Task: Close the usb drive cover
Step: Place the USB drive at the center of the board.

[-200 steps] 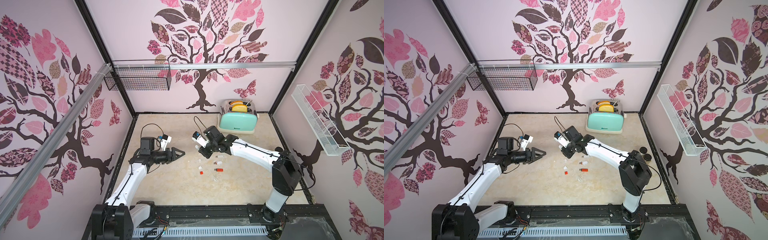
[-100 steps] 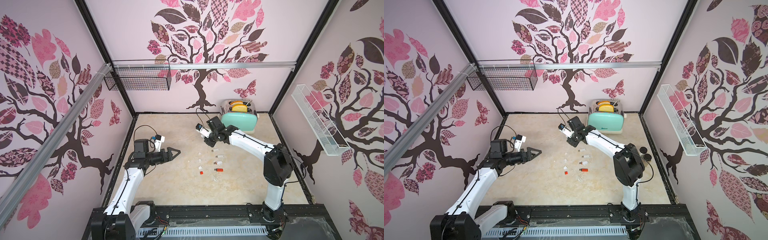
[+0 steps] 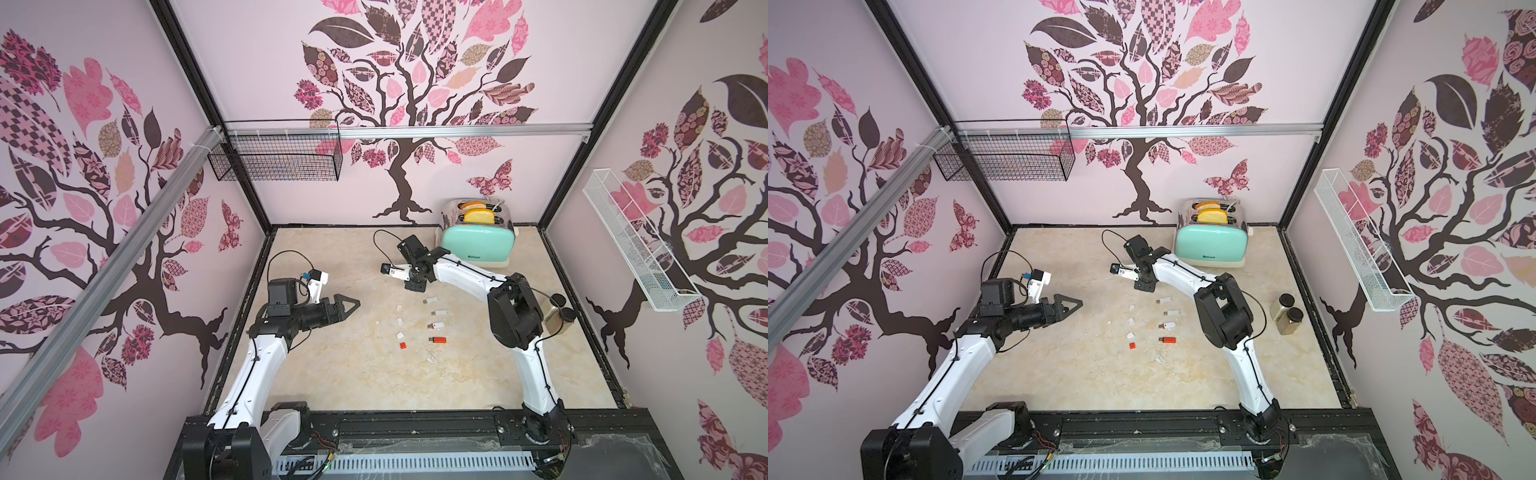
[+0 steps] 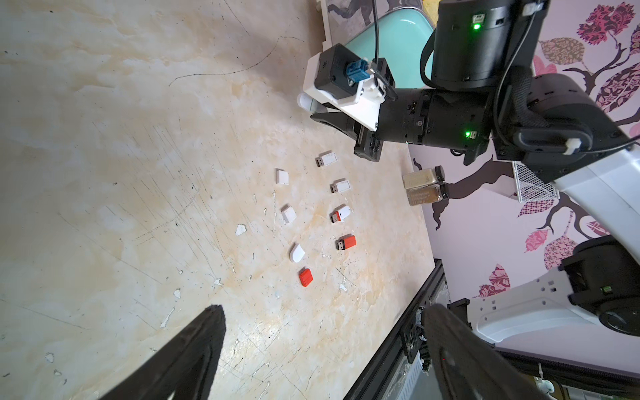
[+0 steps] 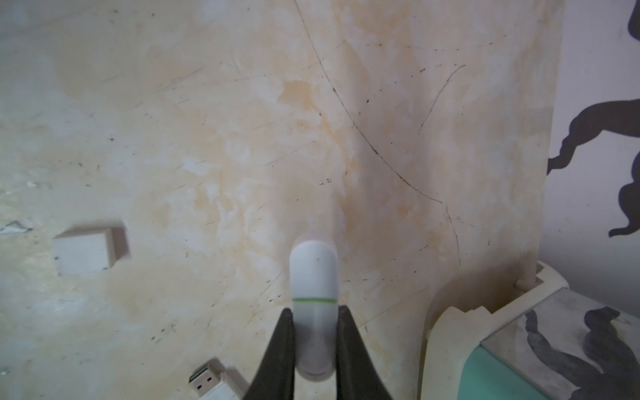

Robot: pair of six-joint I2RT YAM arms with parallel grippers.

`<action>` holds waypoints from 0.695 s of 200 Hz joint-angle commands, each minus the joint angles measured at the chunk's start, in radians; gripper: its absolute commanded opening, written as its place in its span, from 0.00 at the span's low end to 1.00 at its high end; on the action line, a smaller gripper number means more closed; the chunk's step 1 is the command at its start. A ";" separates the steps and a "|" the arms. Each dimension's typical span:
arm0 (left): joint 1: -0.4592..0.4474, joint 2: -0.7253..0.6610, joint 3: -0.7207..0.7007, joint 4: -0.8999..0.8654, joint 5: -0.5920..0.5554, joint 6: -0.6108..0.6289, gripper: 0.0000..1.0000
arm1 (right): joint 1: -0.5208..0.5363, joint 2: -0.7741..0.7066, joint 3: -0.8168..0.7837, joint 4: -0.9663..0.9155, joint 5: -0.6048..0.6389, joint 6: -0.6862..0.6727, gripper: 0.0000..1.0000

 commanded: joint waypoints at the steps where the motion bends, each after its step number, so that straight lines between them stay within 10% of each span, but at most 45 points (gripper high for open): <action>1: 0.003 -0.020 0.018 -0.021 -0.010 0.034 0.94 | -0.011 0.027 0.039 -0.015 -0.032 -0.092 0.00; 139: 0.006 -0.034 0.008 -0.016 -0.014 0.038 0.94 | -0.034 0.089 -0.042 -0.020 -0.081 -0.052 0.08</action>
